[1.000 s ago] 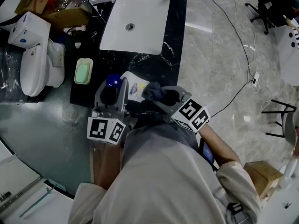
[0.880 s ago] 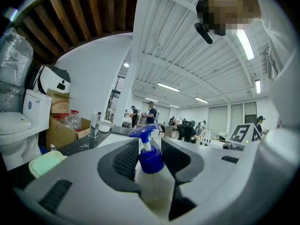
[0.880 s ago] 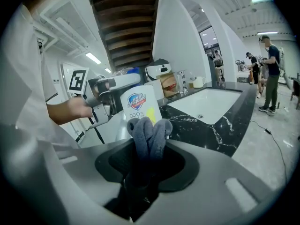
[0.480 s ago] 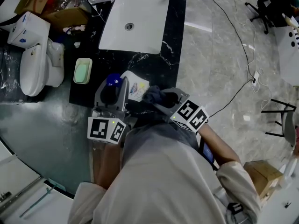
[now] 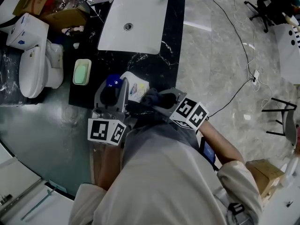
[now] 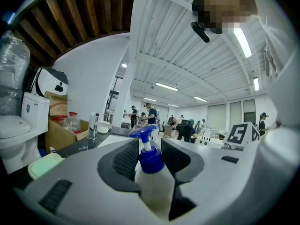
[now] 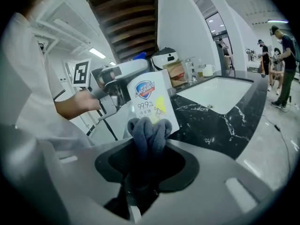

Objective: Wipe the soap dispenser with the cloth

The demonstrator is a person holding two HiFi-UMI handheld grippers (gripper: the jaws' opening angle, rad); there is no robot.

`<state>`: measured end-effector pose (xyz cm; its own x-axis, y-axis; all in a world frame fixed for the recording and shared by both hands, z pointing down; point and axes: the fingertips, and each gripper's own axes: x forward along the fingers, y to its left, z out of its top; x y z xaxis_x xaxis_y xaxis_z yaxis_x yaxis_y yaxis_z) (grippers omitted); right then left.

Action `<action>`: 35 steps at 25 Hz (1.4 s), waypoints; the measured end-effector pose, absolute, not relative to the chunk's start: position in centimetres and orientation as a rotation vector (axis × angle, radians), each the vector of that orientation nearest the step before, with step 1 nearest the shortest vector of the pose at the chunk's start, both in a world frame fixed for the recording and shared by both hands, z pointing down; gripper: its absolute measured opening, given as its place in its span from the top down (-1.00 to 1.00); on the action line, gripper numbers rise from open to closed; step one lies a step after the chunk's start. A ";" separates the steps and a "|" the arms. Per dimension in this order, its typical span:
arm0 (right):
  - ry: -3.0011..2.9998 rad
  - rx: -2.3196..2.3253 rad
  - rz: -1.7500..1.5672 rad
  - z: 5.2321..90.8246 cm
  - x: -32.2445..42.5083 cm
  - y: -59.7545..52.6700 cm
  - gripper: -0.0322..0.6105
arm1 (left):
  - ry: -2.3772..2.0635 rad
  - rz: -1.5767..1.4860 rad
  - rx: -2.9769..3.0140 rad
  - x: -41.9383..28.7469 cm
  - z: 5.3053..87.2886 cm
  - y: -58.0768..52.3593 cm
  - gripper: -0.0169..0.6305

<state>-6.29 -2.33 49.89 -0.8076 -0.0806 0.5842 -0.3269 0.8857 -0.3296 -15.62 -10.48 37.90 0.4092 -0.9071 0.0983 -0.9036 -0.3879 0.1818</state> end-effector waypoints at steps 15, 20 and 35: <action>-2.460 0.153 0.577 49.4 -8.2 -0.6 0.51 | -1.575 -0.032 2.497 -14.7 37.7 -10.3 0.50; -2.478 0.138 0.591 48.7 -8.8 -0.5 0.51 | -1.567 -0.033 2.506 -14.4 37.7 -10.3 0.50; -2.577 0.137 0.644 45.3 -10.3 -1.7 0.51 | -1.572 -0.027 2.485 -15.2 37.7 -10.3 0.50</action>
<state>-10.30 -1.70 45.29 -0.8811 0.0177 0.4726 -0.2066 0.8845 -0.4183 -15.16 -10.32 37.73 0.4343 -0.8961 0.0917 -0.8925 -0.4143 0.1785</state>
